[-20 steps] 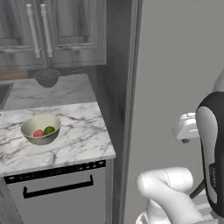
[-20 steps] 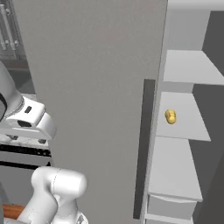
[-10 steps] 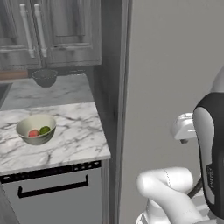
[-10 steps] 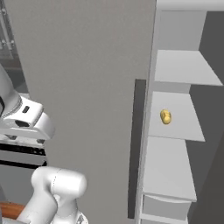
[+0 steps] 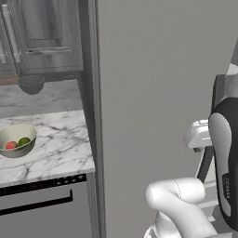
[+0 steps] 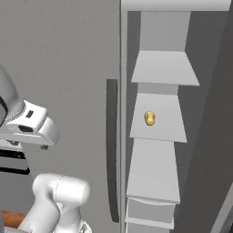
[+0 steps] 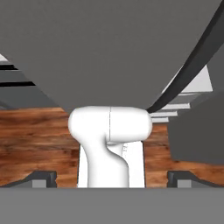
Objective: Take the peach, lime, and potato from the freezer and place them in the bowl on the counter.
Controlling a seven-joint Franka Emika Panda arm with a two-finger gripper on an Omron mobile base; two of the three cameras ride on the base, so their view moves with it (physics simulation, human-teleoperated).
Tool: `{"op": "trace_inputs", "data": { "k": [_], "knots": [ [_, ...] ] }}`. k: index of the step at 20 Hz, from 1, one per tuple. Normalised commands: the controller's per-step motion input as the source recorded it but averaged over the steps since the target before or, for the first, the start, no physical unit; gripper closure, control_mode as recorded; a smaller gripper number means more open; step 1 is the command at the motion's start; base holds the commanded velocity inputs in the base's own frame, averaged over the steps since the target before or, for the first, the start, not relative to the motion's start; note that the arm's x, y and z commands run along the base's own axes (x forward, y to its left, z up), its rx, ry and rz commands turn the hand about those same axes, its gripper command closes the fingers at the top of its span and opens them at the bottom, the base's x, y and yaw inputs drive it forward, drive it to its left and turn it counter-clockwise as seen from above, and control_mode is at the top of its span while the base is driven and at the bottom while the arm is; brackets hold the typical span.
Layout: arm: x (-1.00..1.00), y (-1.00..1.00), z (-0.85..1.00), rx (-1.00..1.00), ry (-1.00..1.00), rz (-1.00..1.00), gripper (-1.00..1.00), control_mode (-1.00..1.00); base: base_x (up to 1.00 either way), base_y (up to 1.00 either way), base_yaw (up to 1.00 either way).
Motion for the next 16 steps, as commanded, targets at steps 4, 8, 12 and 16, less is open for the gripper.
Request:
{"op": "trace_inputs", "data": {
  "k": [4, 8, 12, 16],
  "knots": [
    [0.0, 0.0, 0.0, 0.0, 0.0, 0.0, -1.0, 1.0, 0.0, -0.36, -0.13],
    [0.0, 0.0, 0.0, 0.0, 0.0, 0.0, -1.0, 1.0, 0.0, -0.57, -0.06],
    [0.0, 0.0, 0.0, 0.0, 0.0, 0.0, -1.0, 1.0, 0.0, -0.64, 0.0],
    [0.0, 0.0, 0.0, 0.0, 0.0, 0.0, -1.0, 1.0, 0.0, -0.67, 0.0]
  ]
}}
